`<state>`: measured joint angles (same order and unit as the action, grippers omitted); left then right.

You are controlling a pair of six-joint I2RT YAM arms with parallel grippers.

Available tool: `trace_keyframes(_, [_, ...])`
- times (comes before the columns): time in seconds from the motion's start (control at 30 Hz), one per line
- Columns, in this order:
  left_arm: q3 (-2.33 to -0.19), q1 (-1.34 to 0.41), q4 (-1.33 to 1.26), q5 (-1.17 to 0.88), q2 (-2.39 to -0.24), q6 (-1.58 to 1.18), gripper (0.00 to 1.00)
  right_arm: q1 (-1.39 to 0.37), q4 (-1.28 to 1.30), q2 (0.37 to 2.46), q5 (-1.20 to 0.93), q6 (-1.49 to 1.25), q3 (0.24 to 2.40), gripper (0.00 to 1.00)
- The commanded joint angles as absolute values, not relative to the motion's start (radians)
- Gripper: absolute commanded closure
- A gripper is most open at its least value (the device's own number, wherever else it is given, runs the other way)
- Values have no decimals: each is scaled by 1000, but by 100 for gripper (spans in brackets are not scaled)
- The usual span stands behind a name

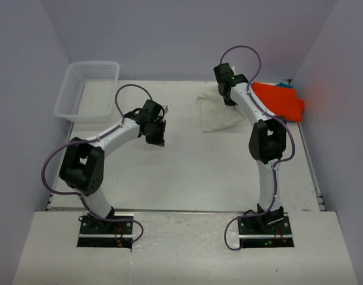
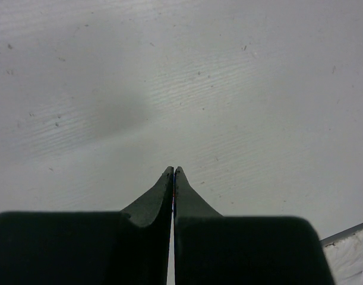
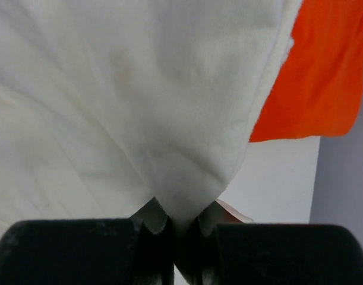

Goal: Fold and stack the t-shirts
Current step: Put the neatly folded tshirt into the corner of the board with the right arm

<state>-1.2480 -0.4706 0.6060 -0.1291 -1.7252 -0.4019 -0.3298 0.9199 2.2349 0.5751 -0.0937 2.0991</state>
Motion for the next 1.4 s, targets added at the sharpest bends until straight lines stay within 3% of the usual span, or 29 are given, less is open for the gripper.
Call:
trace_keyframes(0.0, [-1213, -485, 546, -170, -1678, -411, 100, -295, 884, 2139, 684, -48, 2140, 100])
trace_keyframes(0.67, [-1121, -492, 471, -252, -1663, -384, 100, -207, 813, 2163, 919, 75, 2359, 100])
trace_keyframes(1.37, [-1105, -492, 499, -268, -1655, -364, 100, -34, 816, 2223, 879, 8, 2238, 100])
